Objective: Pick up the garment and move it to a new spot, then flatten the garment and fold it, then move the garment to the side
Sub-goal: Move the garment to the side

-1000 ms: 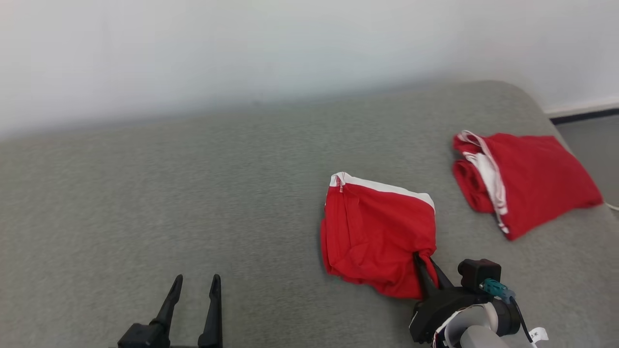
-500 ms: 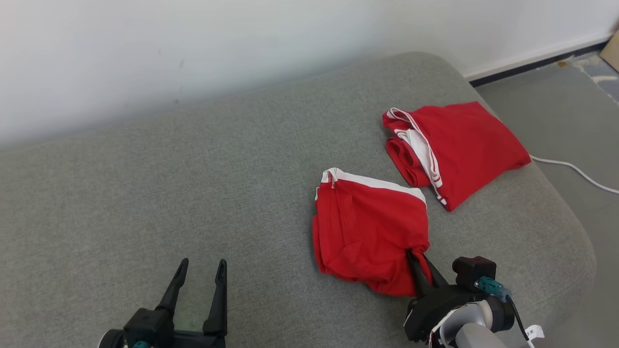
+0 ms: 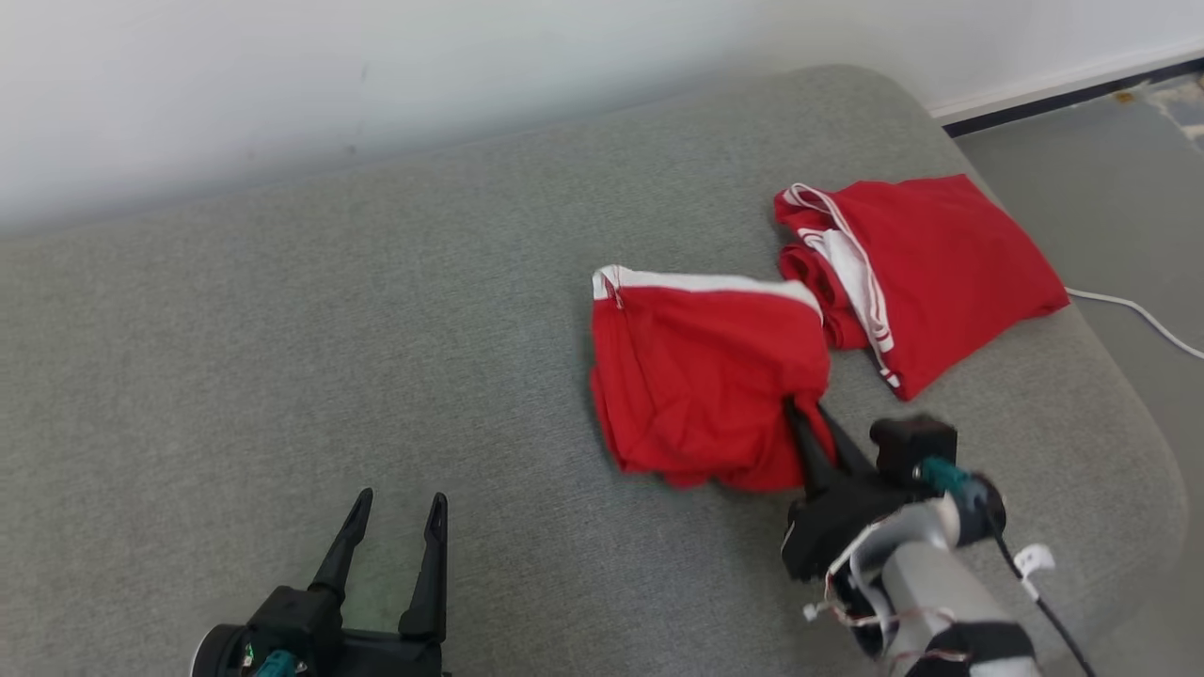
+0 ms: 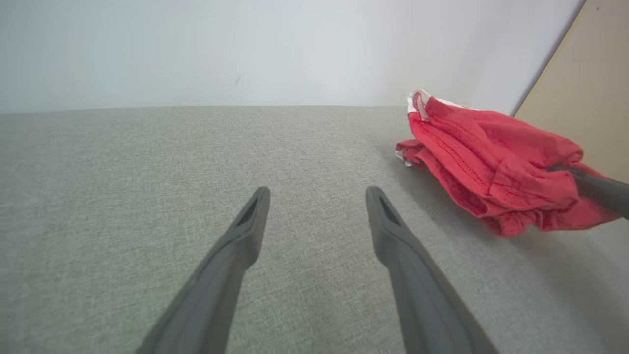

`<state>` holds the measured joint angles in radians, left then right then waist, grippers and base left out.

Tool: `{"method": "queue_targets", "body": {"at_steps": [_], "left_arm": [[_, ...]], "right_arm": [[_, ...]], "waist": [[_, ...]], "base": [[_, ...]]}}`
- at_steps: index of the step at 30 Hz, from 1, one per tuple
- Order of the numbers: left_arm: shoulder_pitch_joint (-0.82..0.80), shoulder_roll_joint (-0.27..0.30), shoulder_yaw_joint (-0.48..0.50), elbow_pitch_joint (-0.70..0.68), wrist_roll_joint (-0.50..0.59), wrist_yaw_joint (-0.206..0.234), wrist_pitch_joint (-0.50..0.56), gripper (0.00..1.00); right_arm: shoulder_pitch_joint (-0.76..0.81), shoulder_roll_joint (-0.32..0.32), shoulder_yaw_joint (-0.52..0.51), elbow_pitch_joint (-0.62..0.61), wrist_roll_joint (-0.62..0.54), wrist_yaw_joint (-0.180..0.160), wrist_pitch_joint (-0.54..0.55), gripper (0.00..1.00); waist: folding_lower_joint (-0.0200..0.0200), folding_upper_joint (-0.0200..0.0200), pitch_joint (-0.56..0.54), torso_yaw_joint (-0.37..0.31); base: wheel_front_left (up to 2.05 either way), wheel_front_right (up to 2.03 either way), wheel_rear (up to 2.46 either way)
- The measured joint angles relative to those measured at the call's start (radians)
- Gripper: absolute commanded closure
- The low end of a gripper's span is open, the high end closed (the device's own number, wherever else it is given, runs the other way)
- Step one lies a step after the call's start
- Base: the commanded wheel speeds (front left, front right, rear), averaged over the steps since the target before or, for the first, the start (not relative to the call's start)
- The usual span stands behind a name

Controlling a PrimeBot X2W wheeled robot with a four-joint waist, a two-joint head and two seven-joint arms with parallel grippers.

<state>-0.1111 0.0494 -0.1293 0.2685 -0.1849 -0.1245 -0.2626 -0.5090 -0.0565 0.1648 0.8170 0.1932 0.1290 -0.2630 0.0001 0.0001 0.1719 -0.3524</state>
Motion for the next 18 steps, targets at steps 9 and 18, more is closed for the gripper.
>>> {"method": "queue_targets", "body": {"at_steps": [9, 18], "left_arm": [[-0.013, 0.000, 0.009, 0.004, 0.011, -0.005, 0.000, 0.00], [-0.022, 0.000, 0.018, 0.004, 0.029, -0.005, 0.000, 0.00]], "right_arm": [[-0.190, -0.133, -0.030, 0.090, -0.125, 0.000, 0.000, 1.00], [-0.320, -0.284, -0.115, 0.239, -0.236, 0.000, 0.036, 1.00]], "waist": [[0.0000, 0.0000, 0.029, 0.073], [0.0000, 0.0001, 0.062, 0.149]], "base": [[0.00, 0.00, 0.00], [0.00, 0.00, 0.00]]}}
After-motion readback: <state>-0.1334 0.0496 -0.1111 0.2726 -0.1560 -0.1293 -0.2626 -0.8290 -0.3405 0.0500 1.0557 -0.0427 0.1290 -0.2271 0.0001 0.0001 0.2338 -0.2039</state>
